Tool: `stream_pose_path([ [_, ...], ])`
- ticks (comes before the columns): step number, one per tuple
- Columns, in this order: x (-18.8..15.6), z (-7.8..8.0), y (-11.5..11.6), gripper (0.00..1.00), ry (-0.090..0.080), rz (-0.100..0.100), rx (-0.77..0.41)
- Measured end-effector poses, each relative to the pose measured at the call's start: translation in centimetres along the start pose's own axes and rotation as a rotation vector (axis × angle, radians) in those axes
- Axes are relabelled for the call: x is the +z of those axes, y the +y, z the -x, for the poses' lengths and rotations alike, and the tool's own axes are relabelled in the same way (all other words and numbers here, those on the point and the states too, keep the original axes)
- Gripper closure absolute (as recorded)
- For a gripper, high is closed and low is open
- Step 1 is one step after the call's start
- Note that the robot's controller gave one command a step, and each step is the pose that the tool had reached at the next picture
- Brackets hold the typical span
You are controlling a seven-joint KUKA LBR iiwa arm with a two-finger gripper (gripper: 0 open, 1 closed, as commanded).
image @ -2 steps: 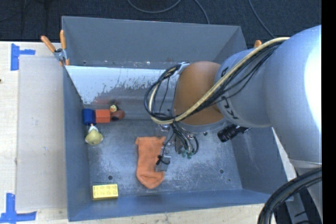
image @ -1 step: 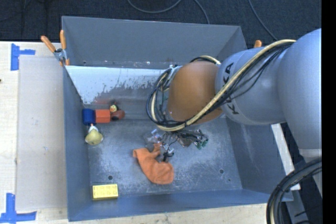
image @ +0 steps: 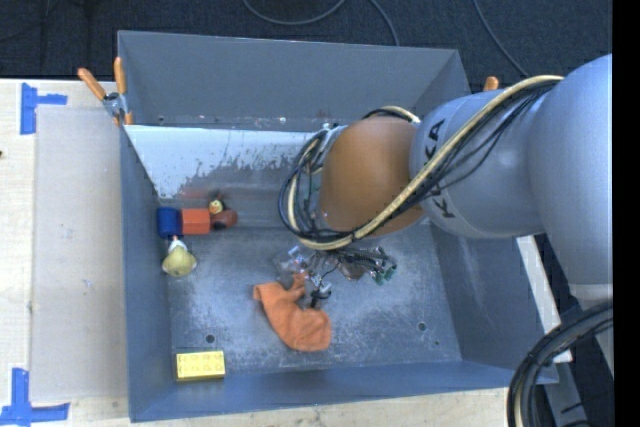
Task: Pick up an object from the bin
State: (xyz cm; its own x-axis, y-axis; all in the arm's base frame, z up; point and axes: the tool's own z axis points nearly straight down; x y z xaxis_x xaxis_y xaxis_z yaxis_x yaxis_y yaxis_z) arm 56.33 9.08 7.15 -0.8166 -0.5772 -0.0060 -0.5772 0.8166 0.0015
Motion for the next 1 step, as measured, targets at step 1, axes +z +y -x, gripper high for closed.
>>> stream_pose_path([
  [1, -15.23, 0.27, -0.6, 1.0, -0.004, -0.002, 0.046],
])
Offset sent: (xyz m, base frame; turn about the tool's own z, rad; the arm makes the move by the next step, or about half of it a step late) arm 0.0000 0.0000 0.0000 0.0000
